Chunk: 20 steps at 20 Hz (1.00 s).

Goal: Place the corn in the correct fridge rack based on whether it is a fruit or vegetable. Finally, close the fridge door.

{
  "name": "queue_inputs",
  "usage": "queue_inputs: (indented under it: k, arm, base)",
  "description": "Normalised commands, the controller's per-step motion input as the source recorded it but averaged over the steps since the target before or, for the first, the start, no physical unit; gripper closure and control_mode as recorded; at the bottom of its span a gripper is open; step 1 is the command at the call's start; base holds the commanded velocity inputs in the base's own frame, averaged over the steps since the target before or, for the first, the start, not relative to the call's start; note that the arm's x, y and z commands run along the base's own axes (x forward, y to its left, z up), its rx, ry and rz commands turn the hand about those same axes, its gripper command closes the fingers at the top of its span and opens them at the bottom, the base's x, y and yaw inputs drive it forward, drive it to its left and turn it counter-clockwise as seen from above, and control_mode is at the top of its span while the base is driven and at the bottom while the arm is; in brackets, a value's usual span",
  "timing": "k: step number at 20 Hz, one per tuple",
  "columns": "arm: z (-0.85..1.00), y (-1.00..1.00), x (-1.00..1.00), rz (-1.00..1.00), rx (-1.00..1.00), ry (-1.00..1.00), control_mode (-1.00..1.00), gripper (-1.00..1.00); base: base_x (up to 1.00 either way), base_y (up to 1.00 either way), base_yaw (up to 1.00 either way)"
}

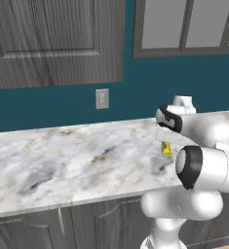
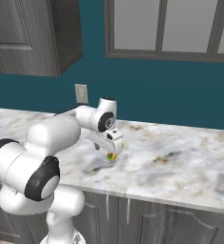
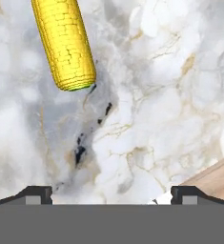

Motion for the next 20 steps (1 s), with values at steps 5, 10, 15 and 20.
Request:
queue_inputs:
  k: [5,10,15,20]
  arm:
    - [-0.43,-0.16,0.38,-0.04,0.0,0.0,-1.0,-1.0]
    - [-0.41,0.0,0.44,-0.07,0.0,0.0,-1.0,-1.0]
    - [-0.36,0.0,0.41,-0.04,0.0,-0.03,-1.0,-1.0]
    - [-0.36,0.0,0.39,-0.02,-0.01,-0.04,-1.0,-1.0]
  base:
    - [0.0,0.0,0.0]
    - [0.0,0.0,0.0]
    - [0.0,0.0,0.0]
    - [0.0,0.0,0.0]
